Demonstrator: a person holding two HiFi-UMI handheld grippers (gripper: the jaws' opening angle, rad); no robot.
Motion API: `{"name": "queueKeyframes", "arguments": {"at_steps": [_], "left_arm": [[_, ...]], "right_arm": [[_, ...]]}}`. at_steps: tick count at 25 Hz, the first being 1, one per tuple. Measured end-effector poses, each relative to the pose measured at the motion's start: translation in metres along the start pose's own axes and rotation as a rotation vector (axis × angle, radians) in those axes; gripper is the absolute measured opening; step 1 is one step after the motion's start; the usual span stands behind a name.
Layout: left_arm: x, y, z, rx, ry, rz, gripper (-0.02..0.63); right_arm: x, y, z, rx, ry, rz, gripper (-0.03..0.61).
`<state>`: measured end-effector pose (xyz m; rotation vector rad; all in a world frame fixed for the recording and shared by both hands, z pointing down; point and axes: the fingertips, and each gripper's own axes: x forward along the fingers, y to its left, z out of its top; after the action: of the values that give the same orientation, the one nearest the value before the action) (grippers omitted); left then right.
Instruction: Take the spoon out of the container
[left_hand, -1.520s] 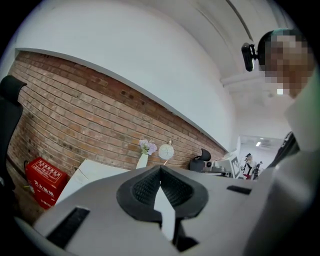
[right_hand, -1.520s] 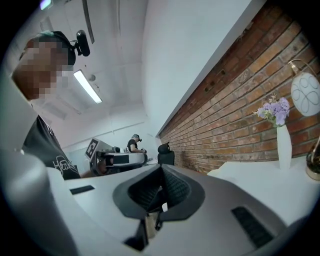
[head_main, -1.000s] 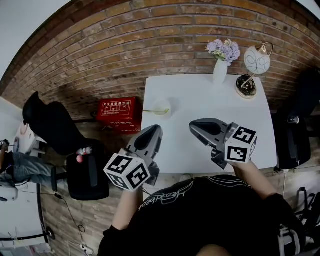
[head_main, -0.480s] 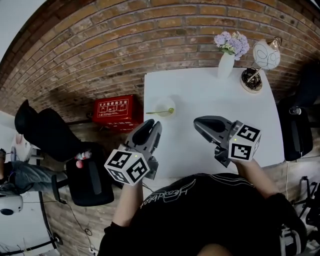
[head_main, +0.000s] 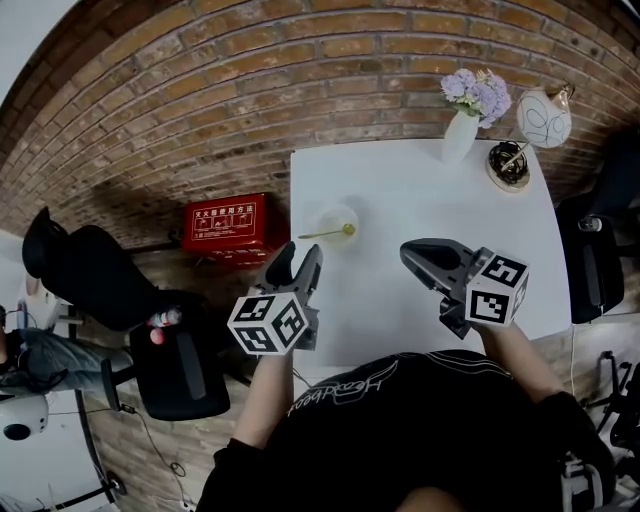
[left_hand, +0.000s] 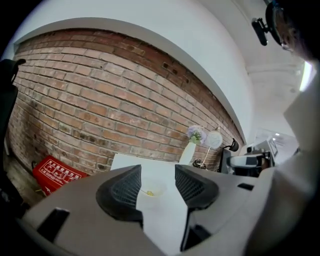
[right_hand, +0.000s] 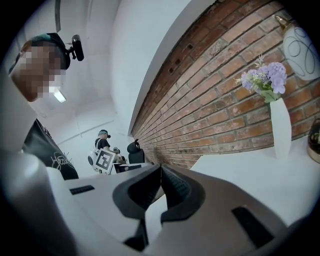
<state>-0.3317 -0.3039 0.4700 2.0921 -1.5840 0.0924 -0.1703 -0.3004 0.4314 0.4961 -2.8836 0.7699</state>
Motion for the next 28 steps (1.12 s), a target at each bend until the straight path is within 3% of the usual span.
{"name": "queueKeyframes", "arguments": {"at_steps": [3,7,11,16,28], "left_arm": [[0.011,0.018,-0.011,-0.046,0.023,0.019,0.189],[0.027,0.038,-0.022,-0.167,0.034,0.025,0.189],[0.042,0.053,-0.037,-0.215,0.064,0.055,0.189],[0.056,0.059,-0.050,-0.223,0.084,0.080,0.174],[0.064,0.061,-0.050,-0.240,0.068,0.129,0.018]], "right_arm": [[-0.002,-0.007,-0.005,0.013,0.012,-0.025,-0.003],[-0.009,-0.017,-0.012,0.021,0.032,-0.063,-0.003],[-0.016,-0.021,-0.015,0.028,0.041,-0.087,-0.003],[-0.018,-0.026,-0.017,0.034,0.046,-0.101,-0.003],[-0.025,-0.036,-0.024,0.054,0.042,-0.120,-0.003]]}}
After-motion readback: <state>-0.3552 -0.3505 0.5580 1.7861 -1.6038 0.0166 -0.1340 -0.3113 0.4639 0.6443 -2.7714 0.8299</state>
